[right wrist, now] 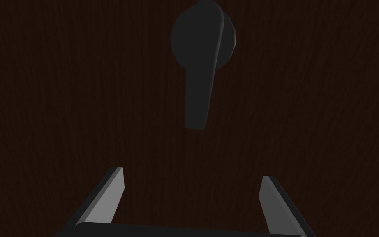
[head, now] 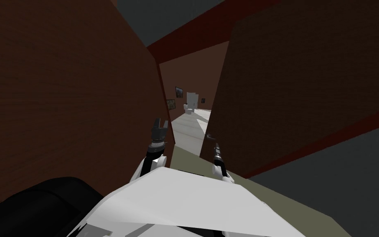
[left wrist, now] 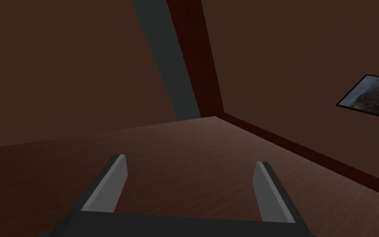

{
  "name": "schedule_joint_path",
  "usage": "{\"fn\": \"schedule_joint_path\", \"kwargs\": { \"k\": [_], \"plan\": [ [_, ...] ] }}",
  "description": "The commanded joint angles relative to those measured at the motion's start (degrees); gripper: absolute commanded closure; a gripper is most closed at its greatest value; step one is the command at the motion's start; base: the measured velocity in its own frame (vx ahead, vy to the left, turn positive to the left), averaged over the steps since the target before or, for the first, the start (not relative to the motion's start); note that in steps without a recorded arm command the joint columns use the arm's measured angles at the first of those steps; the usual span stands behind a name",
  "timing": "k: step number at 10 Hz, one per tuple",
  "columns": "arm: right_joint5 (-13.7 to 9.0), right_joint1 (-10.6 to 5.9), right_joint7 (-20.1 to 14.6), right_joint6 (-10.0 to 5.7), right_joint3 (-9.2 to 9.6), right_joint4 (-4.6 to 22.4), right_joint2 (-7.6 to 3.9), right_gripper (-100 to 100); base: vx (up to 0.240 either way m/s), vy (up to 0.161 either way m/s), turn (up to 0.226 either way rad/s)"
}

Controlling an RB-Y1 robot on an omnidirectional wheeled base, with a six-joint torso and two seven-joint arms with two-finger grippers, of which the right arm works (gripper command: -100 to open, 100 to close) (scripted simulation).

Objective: Pull the door open

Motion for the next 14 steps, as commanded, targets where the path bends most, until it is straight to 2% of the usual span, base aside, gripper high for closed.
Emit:
{"fn": "schedule_joint_path", "kwargs": {
  "k": [1, 7, 8, 9, 14],
  "plan": [
    [0.3, -0.45, -0.5, -0.68, 0.1, 0.8, 0.36, -100, 0.191, -0.012, -0.002],
    [1.2, -0.7, -1.0, -1.24, 0.2, 0.7, 1.72, -100, 0.193, 0.012, -0.02],
    [1.2, -0.89, -1.1, -1.41, 0.2, 1.1, 1.57, -100, 0.091, 0.015, -0.003],
    [1.2, -0.89, -1.1, -1.41, 0.2, 1.1, 1.57, 100, -0.012, -0.003, 0.004],
    [1.2, -0.89, -1.1, -1.41, 0.2, 1.1, 1.57, 100, -0.018, -0.002, 0.002]
  ]
}}
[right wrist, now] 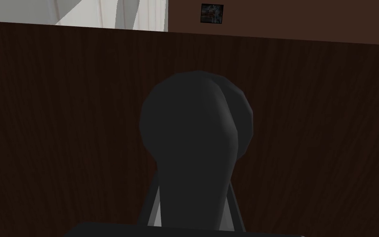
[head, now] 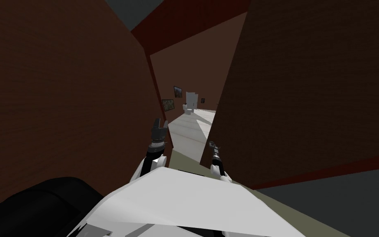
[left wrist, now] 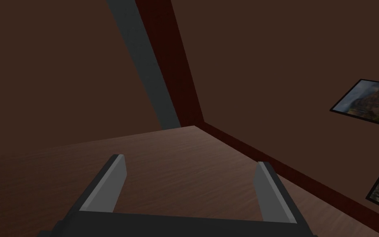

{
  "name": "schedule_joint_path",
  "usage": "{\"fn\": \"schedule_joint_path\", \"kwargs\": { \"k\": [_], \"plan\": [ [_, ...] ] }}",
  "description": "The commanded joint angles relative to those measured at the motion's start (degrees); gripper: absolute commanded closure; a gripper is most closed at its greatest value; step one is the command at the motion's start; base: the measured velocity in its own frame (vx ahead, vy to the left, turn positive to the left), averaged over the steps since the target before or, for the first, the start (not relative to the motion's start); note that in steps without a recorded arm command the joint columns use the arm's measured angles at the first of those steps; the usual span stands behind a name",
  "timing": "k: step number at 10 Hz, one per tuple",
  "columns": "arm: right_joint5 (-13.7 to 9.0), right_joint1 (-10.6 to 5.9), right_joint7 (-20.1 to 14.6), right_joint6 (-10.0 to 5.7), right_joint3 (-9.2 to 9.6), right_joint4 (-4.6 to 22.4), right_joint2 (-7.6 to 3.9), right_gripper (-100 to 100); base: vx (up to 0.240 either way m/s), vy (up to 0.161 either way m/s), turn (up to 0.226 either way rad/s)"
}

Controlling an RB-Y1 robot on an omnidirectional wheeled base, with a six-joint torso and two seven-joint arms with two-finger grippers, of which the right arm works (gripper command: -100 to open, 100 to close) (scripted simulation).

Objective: Pull the door open

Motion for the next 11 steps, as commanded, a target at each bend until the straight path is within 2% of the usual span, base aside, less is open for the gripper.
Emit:
{"fn": "schedule_joint_path", "kwargs": {
  "k": [1, 6, 11],
  "plan": [
    [0.1, 0.01, -0.4, -0.07, 0.18, 0.3, -0.23, 100, -0.102, -0.014, 0.048],
    [0.3, -0.04, -2.0, -0.42, 0.92, 1.6, -1.17, 100, -0.193, -0.008, 0.038],
    [0.5, -0.57, -5.9, -1.45, 2.72, 4.0, -3.44, 100, -0.204, -0.009, 0.018]
  ]
}}
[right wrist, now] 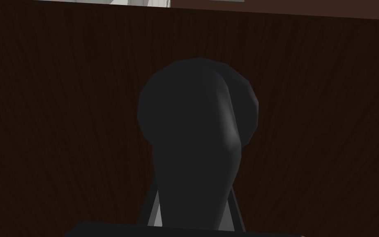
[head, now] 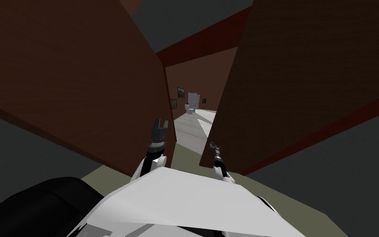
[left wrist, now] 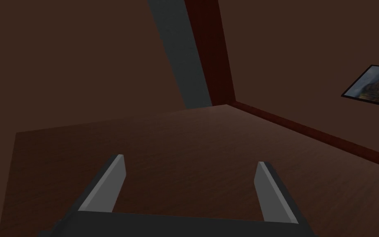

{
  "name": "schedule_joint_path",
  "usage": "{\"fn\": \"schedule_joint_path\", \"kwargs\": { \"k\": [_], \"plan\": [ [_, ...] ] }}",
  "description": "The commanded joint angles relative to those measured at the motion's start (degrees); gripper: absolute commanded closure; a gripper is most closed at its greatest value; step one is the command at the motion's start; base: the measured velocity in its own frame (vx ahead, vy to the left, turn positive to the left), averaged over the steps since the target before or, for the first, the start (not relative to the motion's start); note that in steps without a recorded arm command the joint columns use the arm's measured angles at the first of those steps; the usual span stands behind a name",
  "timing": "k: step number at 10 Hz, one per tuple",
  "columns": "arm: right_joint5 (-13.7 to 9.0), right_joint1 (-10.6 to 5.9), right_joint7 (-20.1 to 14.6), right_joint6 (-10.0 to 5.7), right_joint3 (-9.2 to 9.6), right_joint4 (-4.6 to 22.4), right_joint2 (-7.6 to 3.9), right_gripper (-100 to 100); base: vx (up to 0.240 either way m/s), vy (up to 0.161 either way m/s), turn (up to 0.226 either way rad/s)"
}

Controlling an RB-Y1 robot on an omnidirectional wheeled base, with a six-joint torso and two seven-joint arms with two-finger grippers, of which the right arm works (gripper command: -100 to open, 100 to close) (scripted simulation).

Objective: Pull the door open

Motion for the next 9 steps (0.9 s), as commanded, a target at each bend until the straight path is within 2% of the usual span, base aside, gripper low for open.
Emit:
{"fn": "schedule_joint_path", "kwargs": {
  "k": [1, 3, 4, 5, 7, 9],
  "plan": [
    [0.0, -0.03, -1.8, -0.39, 0.61, 0.9, -1.26, 100, -0.177, -0.057, 0.049],
    [0.3, -0.52, -3.9, -1.09, 1.59, 1.8, -2.57, 100, -0.071, -0.044, 0.077],
    [0.3, -0.52, -3.9, -1.09, 1.59, 1.8, -2.57, 100, -0.008, -0.023, 0.035],
    [0.6, -0.79, -5.1, -1.51, 2.18, 2.3, -3.36, 100, -0.008, -0.018, 0.092],
    [1.3, -1.09, -6.8, -2.09, 3.0, 3.0, -4.48, 100, -0.016, -0.036, 0.161],
    [1.3, -1.09, -6.8, -2.09, 3.0, 3.0, -4.48, 100, -0.005, -0.011, 0.029]
  ]
}}
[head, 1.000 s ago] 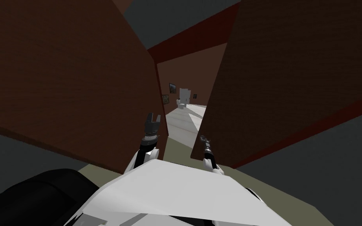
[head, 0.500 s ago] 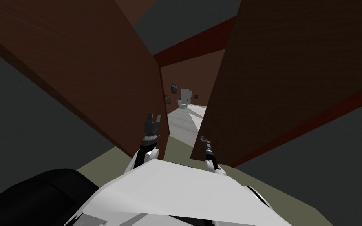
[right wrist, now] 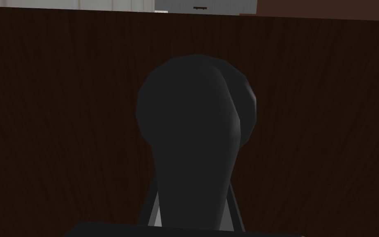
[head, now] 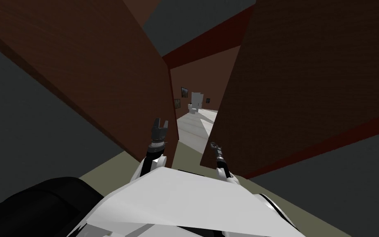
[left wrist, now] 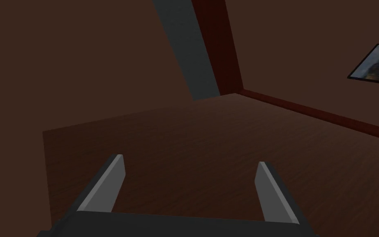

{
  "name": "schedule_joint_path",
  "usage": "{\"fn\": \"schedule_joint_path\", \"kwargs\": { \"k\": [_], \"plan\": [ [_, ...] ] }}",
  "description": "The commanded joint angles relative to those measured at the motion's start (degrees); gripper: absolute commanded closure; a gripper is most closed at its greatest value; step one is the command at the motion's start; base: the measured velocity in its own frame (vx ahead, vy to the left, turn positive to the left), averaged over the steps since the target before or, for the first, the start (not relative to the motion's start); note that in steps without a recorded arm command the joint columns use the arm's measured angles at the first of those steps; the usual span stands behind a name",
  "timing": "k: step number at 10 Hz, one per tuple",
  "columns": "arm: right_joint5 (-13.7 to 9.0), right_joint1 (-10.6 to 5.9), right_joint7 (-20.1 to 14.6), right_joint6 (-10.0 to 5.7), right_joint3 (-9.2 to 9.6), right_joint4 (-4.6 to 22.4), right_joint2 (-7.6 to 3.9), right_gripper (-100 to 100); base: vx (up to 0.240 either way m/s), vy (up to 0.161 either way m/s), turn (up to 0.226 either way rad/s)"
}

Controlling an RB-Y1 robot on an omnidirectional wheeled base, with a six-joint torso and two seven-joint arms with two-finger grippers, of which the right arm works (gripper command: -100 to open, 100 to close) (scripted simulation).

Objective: Pull the door open

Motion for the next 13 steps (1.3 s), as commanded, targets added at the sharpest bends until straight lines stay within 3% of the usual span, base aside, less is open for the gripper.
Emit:
{"fn": "schedule_joint_path", "kwargs": {
  "k": [1, 3, 6, 7, 9, 10, 11, 13],
  "plan": [
    [0.6, -0.31, -1.2, -0.45, 0.23, 0.8, -1.48, 100, 0.017, 0.02, 0.218],
    [0.6, 0.41, -0.9, 0.16, 0.17, 0.2, -1.52, 100, 0.045, 0.033, 0.121],
    [0.8, 1.4, -2.8, -0.99, 0.83, 0.4, -3.08, 100, -0.155, -0.002, 0.129],
    [0.8, 1.4, -2.8, -0.99, 0.83, 0.4, -3.08, 100, -0.133, 0.0, 0.038],
    [1.1, 2.61, -5.1, -2.41, 1.68, 0.6, -4.86, 100, -0.168, 0.023, 0.186],
    [1.1, 2.61, -5.1, -2.41, 1.68, 0.6, -4.86, 100, -0.134, 0.002, 0.065],
    [1.3, 3.45, -6.6, -3.41, 2.28, 0.7, -6.11, 100, -0.124, 0.017, 0.192],
    [1.3, 3.45, -6.6, -3.41, 2.28, 0.7, -6.11, 100, -0.053, 0.009, 0.02]
  ]
}}
